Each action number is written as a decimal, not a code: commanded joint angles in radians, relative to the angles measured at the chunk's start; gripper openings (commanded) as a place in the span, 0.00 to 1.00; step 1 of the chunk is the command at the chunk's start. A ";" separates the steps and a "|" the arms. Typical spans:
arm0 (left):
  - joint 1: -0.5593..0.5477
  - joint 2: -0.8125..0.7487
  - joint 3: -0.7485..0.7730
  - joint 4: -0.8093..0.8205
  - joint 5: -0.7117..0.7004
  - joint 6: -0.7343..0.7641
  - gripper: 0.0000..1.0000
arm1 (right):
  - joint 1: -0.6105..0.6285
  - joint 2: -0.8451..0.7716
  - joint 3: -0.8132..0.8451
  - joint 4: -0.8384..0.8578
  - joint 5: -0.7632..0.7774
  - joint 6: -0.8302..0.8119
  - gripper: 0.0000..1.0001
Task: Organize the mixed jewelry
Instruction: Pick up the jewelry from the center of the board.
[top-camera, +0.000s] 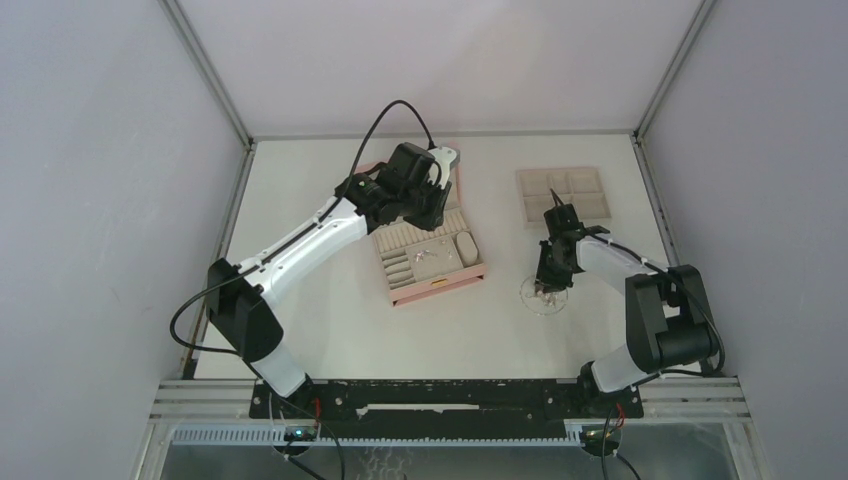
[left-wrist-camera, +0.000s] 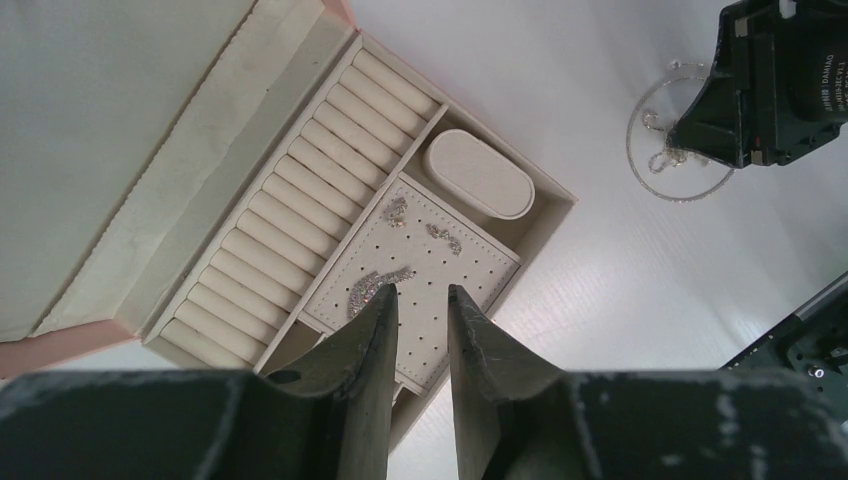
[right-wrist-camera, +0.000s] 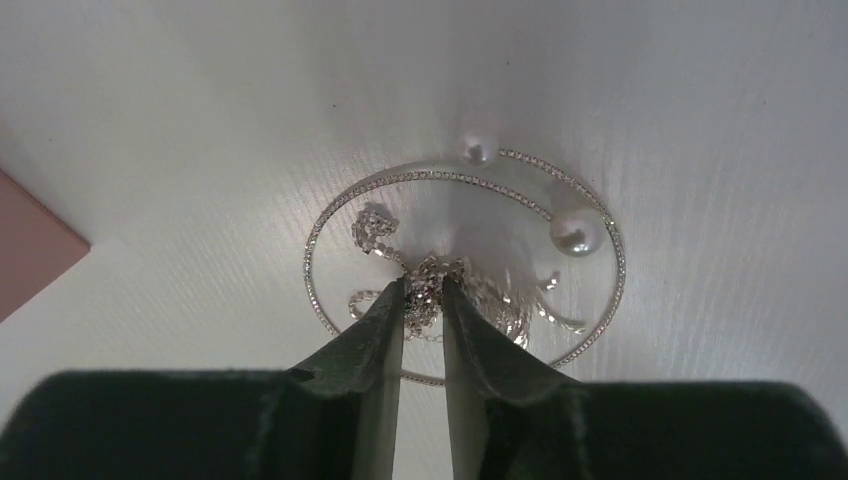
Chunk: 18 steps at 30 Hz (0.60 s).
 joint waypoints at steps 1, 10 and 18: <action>0.000 -0.052 -0.003 0.012 -0.006 0.015 0.30 | 0.008 0.016 0.026 0.031 0.025 -0.020 0.25; 0.000 -0.046 0.018 -0.012 -0.032 0.029 0.30 | 0.007 -0.064 0.055 -0.004 0.021 0.005 0.00; 0.000 -0.048 0.014 -0.012 -0.032 0.030 0.30 | 0.007 -0.263 0.106 -0.066 0.025 0.066 0.00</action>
